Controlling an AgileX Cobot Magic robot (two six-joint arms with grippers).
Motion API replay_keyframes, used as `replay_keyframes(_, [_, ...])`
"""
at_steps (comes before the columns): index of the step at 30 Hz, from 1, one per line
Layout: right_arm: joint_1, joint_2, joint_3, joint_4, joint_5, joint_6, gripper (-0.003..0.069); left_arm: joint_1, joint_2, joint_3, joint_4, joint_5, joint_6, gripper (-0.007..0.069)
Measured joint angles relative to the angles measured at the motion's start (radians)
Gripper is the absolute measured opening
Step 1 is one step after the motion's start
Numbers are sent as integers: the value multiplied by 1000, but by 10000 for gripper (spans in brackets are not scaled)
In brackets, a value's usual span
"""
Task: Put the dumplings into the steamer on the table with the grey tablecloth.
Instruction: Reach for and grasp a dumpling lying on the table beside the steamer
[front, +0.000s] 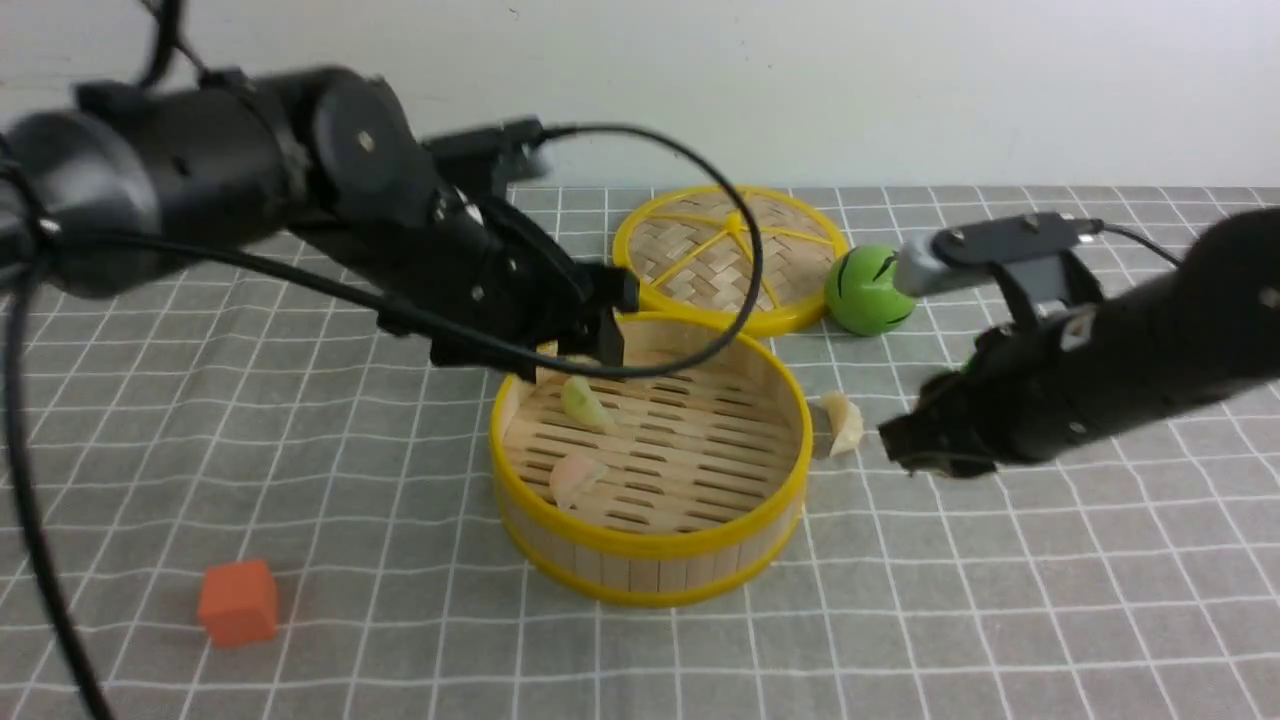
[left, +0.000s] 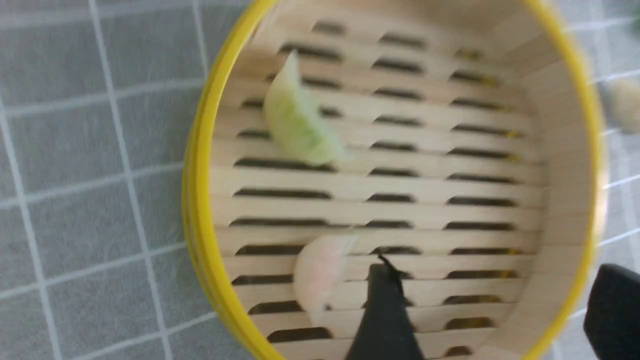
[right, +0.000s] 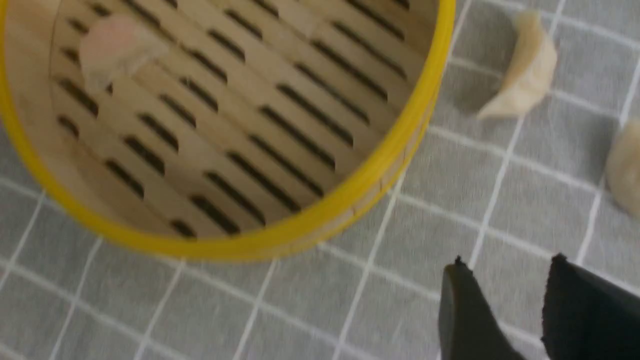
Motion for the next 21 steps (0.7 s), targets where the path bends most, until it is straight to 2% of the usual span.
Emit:
replay_keyframes(1, [0,19,-19,-1,-5,1,260,0,-17,-2,0,1,0,474])
replay_keyframes(2, [0,109,-98,-10,-14,2,302,0,-87,-7,4,18,3,435])
replay_keyframes(4, [-3,202,-195,-15,-20,2,334,0,-175,-7,21,51,5,379])
replay_keyframes(6, [-15,297,-283,-18,-17,6,347,0,-258,-7,49,101,5,316])
replay_keyframes(7, [-17,306,-283,-19,-15,7,347,0,-266,-6,51,107,5,309])
replay_keyframes(8, [-41,390,-359,-20,-1,38,340,0,-343,8,80,154,5,246])
replay_keyframes(13, [-75,483,-430,-21,15,80,295,0,-474,92,148,201,-6,154])
replay_keyframes(14, [-79,508,-438,-17,22,82,260,0,-530,144,193,209,-24,124])
replay_keyframes(16, [-79,522,-440,-14,27,82,237,0,-565,190,228,209,-47,111])
replay_keyframes(17, [-79,535,-445,-14,27,81,197,0,-612,236,280,208,-79,102])
replay_keyframes(21, [-79,535,-446,-17,28,78,174,0,-691,349,431,203,-170,99])
